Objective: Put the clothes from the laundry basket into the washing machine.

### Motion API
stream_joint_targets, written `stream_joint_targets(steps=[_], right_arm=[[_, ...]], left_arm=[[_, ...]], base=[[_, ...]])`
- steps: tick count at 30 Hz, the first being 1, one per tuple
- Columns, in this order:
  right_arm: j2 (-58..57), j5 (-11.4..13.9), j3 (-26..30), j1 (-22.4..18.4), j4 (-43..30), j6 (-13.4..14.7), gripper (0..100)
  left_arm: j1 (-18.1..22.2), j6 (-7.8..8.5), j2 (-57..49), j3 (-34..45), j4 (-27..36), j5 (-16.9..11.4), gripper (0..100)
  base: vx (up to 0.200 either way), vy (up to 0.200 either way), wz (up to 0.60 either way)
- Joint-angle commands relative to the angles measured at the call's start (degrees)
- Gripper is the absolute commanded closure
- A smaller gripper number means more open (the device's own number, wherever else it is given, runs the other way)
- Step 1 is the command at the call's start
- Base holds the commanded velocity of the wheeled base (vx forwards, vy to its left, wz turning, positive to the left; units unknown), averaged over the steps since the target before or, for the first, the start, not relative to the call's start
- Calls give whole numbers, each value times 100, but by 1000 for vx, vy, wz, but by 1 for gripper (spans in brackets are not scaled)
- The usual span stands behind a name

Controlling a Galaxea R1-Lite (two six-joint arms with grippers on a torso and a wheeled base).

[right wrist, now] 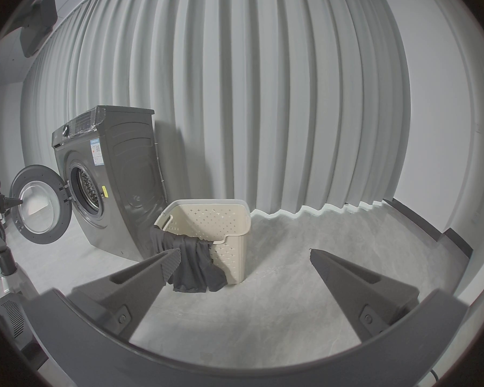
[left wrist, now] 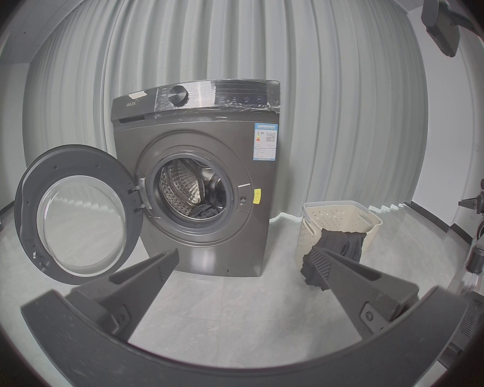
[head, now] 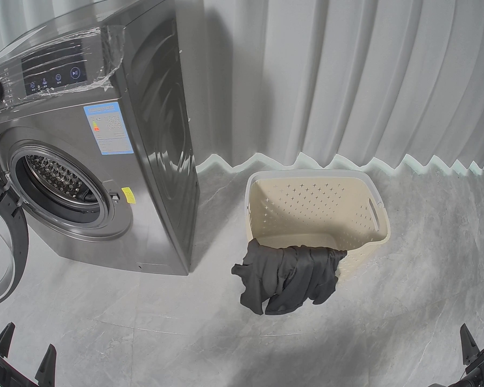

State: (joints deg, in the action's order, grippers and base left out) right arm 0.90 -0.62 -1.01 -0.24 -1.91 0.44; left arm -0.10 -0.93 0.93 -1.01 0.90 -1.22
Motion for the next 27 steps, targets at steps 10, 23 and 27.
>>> stream_joint_targets(steps=[10,23,27], right_arm=[[-64,1,31,-11,-2,0,0],[-64,1,-48,-2,95,62,0],[226,141,-1182,95,253,281,0]], left_arm=[[1,-4,-93,57,-2,-1,0],[1,-13,-93,57,-2,-1,0],[1,-22,-93,66,-2,-1,0]], base=[[0,-40,0],[0,0,0],[0,0,0]])
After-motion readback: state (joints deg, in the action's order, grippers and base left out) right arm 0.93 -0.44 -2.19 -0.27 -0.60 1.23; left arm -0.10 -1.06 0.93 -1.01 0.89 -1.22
